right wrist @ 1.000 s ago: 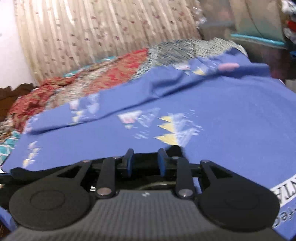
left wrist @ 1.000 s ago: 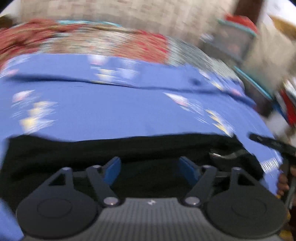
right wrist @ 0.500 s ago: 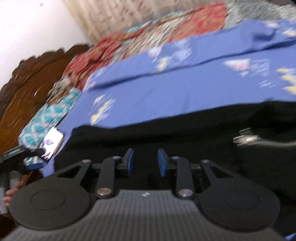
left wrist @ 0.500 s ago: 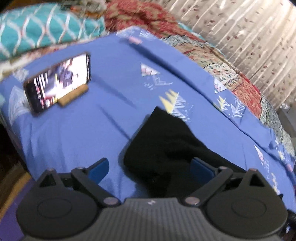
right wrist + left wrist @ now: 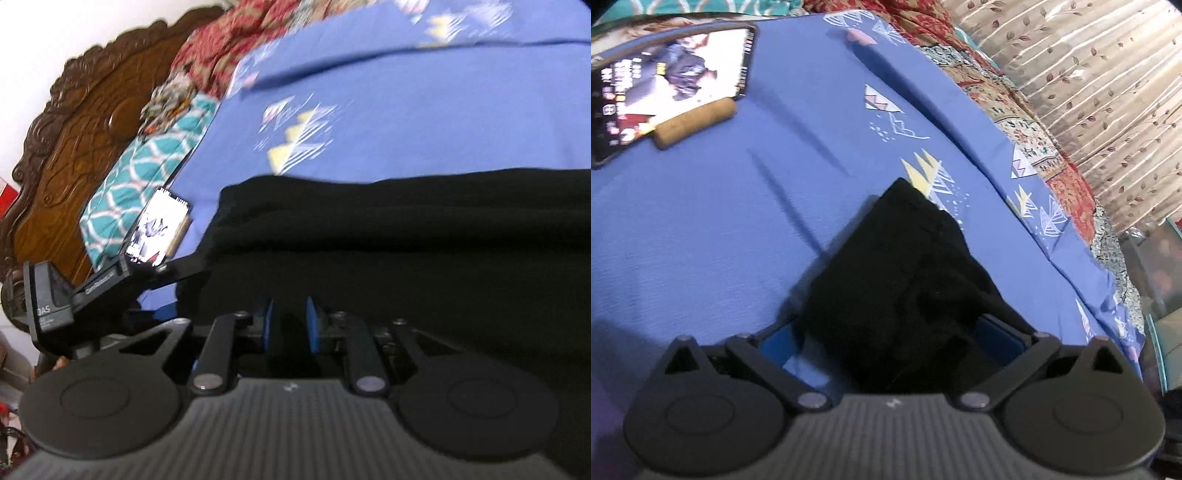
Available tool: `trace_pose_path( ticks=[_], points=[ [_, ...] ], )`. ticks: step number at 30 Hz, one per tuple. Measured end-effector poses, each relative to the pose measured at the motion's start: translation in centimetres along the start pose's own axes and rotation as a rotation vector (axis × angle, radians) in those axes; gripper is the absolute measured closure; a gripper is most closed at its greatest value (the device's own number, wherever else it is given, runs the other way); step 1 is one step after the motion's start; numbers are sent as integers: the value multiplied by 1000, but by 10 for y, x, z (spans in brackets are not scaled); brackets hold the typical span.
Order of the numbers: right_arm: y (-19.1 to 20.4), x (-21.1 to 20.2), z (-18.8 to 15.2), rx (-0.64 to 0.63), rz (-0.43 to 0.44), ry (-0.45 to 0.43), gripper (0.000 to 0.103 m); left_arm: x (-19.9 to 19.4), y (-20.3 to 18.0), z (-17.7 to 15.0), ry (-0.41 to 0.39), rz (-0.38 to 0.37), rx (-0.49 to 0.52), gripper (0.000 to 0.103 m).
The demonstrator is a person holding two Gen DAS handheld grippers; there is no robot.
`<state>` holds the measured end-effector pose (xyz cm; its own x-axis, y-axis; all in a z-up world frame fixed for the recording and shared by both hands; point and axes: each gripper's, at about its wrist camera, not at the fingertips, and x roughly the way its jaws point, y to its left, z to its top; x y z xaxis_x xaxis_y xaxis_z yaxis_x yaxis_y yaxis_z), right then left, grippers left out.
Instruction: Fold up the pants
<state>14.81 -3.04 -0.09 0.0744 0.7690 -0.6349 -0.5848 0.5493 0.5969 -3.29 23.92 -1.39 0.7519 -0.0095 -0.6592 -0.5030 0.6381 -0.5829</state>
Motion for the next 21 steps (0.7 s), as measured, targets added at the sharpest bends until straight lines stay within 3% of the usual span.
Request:
trace_pose_path(
  ticks=[1,2,5,7,13,18,21],
  points=[
    [3,9,2,4,1,18,82,4,-2,1,12,-3,6,33],
    [5,19,3,12,-3,38,82,8,-4,1,23,11,11,48],
    [2,39,3,62,-11,82,81,7,-8,1,23,0,19,56],
    [-9,41,2,131,8,92,83,0,-20,-2,5,-11,66,59],
    [-41,23,-2,332,109,78,83,-14,-103,-38,-76,-28,437,60],
    [-75,-37,-4,418,102,-91,80,-15,-153,-78,-75,-96,693,61],
    [-101,-80,-12,476,64,-200,78,-2,-178,-109,3,-116,835,59]
  ],
)
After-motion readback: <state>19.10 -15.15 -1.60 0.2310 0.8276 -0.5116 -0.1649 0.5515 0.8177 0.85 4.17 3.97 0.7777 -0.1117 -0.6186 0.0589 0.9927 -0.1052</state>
